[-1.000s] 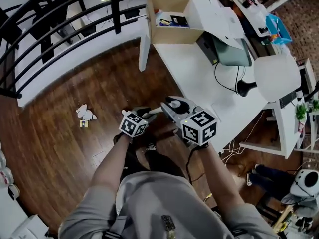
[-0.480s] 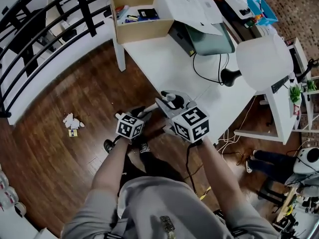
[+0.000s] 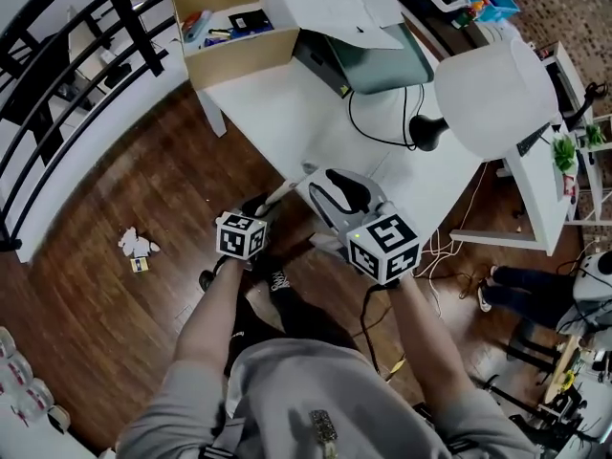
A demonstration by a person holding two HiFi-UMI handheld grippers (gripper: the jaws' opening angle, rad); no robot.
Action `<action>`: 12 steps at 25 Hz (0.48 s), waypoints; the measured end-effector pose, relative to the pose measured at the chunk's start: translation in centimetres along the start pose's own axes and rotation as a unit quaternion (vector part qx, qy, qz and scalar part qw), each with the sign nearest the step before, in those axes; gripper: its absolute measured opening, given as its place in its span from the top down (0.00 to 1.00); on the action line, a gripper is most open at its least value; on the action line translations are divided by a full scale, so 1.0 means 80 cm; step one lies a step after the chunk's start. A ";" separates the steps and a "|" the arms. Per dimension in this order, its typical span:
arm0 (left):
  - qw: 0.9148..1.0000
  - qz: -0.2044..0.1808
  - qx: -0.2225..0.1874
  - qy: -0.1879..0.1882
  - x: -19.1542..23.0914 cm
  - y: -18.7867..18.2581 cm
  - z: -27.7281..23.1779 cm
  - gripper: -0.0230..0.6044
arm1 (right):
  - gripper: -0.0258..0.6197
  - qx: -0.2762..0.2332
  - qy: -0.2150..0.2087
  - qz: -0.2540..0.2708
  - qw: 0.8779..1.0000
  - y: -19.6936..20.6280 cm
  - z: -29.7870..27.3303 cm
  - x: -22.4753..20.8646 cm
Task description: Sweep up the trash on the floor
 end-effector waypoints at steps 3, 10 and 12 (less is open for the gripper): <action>1.000 0.004 0.004 0.006 -0.002 0.002 0.005 0.57 | 0.74 0.009 -0.003 0.007 1.000 0.008 0.026 0.012; 0.998 0.055 -0.021 -0.005 -0.018 -0.010 0.066 0.61 | 0.82 0.058 -0.068 0.004 0.996 0.044 0.057 0.061; 0.997 0.062 -0.039 -0.022 -0.025 -0.018 0.100 0.65 | 0.88 0.061 -0.090 -0.001 0.994 0.046 0.060 0.076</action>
Point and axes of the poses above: the fingertips, and each gripper's own axes: z backward along the fingers, x to its left, y out of its underside, the point moved 1 cm from there along z, backward along the fingers, and after that the axes turned 14 degrees about -x, right-handed, at the moved point
